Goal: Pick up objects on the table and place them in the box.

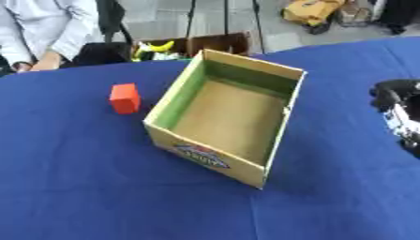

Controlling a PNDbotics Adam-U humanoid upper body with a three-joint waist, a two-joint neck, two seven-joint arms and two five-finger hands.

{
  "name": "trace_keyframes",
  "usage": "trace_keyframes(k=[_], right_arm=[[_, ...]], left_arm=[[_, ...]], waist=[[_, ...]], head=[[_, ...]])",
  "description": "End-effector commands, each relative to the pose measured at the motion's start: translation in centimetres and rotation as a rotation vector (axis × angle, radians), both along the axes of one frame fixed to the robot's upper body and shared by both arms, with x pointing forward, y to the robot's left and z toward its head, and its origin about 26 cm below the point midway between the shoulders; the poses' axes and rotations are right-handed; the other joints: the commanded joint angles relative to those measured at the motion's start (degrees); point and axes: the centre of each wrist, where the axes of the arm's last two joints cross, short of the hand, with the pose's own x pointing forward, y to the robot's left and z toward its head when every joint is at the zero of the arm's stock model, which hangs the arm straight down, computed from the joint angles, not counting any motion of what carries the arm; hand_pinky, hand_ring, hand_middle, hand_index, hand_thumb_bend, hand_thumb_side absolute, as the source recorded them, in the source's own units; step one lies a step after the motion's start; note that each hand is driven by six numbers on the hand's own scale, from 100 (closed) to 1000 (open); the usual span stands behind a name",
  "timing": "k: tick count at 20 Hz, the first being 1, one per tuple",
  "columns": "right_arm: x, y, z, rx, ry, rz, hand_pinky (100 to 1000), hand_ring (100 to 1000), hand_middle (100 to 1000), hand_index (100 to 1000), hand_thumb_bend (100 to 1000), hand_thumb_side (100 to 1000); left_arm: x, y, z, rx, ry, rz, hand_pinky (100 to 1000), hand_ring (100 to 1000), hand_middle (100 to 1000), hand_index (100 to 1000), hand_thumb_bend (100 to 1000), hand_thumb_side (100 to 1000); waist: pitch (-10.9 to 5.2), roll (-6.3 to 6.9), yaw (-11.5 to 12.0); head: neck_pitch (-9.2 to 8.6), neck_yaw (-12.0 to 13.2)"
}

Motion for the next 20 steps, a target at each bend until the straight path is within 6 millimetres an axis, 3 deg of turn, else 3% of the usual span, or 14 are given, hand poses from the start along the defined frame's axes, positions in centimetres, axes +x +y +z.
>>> trace_keyframes(k=[1,7,12,20], right_arm=[[0.0,-0.1,0.7,-0.033,-0.028,0.000,837,803,527,713,197,473],[0.1,0.0,1.0,-0.050,-0.039,0.013,835,803,527,713,201,478],[0.2,0.1,1.0,-0.067,-0.040,0.025,835,802,526,713,205,480],[0.4,0.3,1.2,-0.085,-0.045,0.044,835,803,526,713,209,482]], left_arm=[[0.6,1.5,2.1,0.128,0.055,0.032,439,618,743,951,747,988],[2.9,5.0,3.6,0.258,0.199,0.068,474,659,775,961,778,923],[4.5,7.7,5.0,0.362,0.290,0.103,520,716,848,974,774,871],[6.4,10.0,6.5,0.428,0.399,0.125,559,759,915,1000,765,771]], waist=[[-1.44,0.10,-0.2],[-1.60,0.79,-1.5],[-1.40,1.35,-2.7],[-1.05,2.14,-4.4]], head=[[0.70,0.5],[2.05,1.6],[1.94,2.9],[1.66,4.3]])
